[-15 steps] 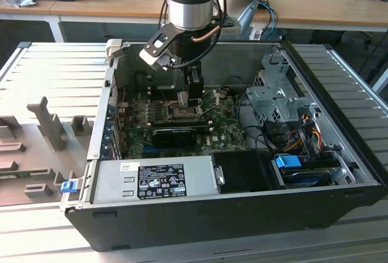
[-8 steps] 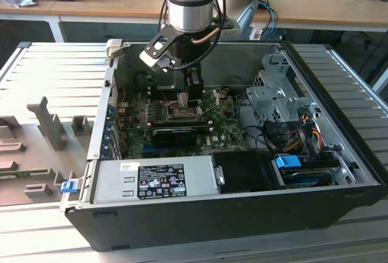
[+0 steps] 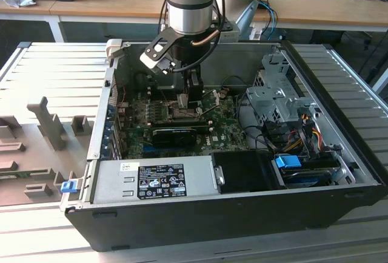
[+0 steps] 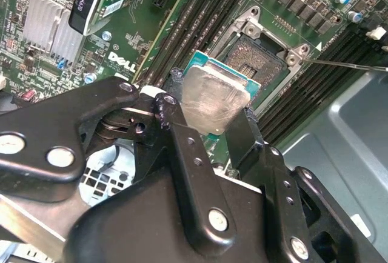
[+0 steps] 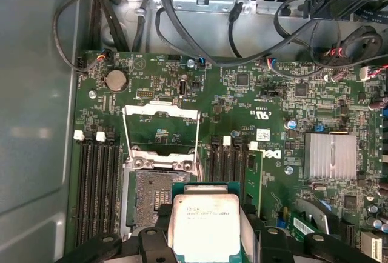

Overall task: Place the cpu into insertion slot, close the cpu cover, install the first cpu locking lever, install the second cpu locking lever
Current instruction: 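Place the cpu into insertion slot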

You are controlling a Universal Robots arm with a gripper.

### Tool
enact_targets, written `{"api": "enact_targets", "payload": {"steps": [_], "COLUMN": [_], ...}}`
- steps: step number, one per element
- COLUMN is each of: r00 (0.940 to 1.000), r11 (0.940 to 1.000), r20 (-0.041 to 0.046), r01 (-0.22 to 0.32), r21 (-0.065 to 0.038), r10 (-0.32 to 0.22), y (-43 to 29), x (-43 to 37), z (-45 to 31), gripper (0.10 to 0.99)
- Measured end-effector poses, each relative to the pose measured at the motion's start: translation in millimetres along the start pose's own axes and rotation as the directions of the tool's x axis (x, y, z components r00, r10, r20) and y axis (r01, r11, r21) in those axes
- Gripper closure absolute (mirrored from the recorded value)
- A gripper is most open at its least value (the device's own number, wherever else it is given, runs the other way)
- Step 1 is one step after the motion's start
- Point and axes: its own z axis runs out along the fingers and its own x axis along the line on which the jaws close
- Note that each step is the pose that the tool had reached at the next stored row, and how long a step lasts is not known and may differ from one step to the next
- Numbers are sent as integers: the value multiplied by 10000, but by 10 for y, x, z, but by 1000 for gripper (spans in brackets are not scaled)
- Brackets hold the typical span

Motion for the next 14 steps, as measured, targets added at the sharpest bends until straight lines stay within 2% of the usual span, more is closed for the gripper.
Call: {"api": "enact_targets", "payload": {"steps": [14], "r00": [10000], "r11": [10000], "r20": [0], "r01": [0], "r21": [0], "r10": [0], "y": [-3], "x": [4], "z": [44], "gripper": [561]}}
